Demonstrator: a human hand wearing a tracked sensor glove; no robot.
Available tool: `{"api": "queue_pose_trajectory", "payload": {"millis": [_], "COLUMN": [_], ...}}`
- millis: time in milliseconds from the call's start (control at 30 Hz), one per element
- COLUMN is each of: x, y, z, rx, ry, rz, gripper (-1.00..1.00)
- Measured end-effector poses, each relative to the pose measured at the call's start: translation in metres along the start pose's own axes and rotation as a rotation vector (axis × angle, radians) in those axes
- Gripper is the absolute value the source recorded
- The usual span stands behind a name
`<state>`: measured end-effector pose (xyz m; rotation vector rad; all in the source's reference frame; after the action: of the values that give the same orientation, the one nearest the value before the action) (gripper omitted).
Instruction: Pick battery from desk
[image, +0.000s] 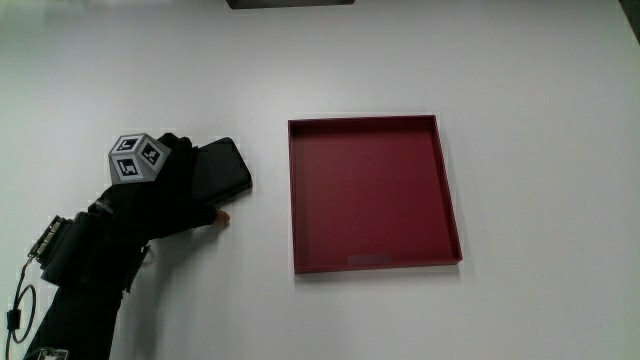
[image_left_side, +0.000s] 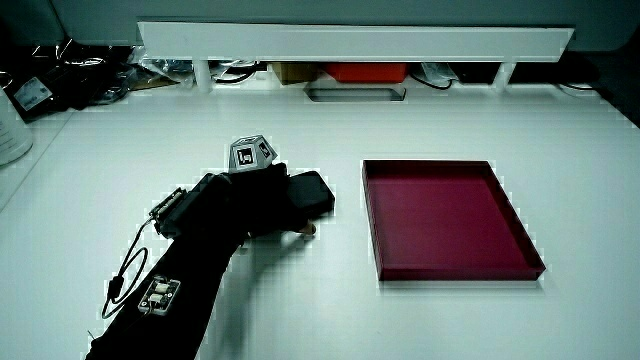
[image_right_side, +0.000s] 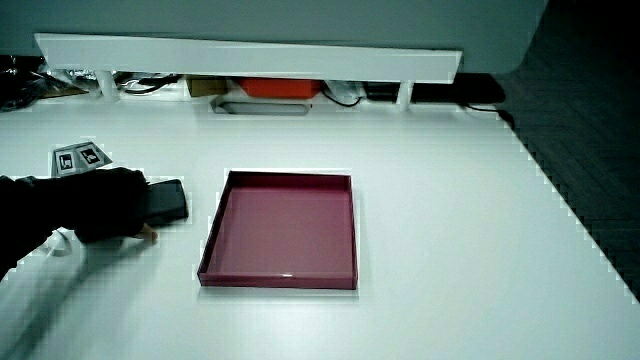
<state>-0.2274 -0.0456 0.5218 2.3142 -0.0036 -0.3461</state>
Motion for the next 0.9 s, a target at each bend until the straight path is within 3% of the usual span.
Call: {"api": "queue_pose_trajectory", "payload": {"millis": [267,700,900], "x": [-0.0041,-0.0021,-0.0037], "y": [0.0024,-0.0017,-0.0058], "z": [-0.0008,0.0044,0.0055], "rx": [0.021,0.112,0.128], "ry": [0.005,0.021,-0.012], "rz": [0.021,-0.041,-0.076], "gripper": [0.4,0.83,1.0]}}
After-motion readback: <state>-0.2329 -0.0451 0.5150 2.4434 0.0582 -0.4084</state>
